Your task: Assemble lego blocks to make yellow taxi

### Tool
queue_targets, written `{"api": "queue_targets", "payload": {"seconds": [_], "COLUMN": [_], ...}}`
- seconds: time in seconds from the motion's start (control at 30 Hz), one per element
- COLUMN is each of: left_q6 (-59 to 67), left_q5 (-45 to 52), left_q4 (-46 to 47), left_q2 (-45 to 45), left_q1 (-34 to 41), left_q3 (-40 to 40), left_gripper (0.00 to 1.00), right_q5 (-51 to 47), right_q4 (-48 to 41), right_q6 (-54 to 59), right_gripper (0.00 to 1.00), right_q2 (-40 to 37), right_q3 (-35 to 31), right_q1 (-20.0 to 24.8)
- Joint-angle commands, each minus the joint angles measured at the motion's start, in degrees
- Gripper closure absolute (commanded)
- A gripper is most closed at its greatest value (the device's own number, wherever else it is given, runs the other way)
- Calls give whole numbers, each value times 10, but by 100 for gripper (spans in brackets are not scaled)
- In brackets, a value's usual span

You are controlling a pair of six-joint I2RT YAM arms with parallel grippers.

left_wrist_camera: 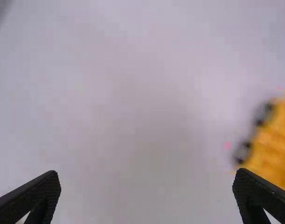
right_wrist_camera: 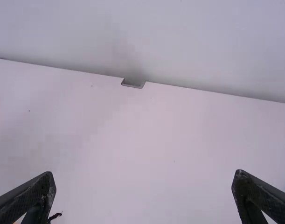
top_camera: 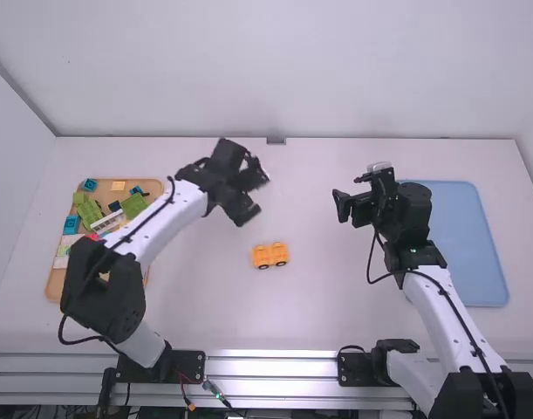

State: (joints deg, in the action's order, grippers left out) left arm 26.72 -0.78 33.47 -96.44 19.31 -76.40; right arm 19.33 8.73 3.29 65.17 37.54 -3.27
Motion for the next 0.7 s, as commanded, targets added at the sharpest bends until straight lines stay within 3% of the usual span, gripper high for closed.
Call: {"api": "queue_targets", "payload": {"seconds": [0.0,0.27,0.37,0.67], "left_q6": [-194,-377,-471,-555], "left_q5": [-93,-34,-24,8], "left_q4": [9,8,50,134], "left_q2": [10,10,9,-26], "left_q1": [-67,-235,-323,-451], "left_q3": [-24,-47,-47,-47], "left_gripper": [1,1,1,1], "right_q5": [3,3,3,3], "right_q4": [-1,0,1,4], "right_q6": [2,1,1,-1], "right_gripper": [1,1,1,1], "right_q2": [-8,-8,-8,-8], "right_q3": [23,23,23,23], "right_q1": [-1,-1,-2,-1]}}
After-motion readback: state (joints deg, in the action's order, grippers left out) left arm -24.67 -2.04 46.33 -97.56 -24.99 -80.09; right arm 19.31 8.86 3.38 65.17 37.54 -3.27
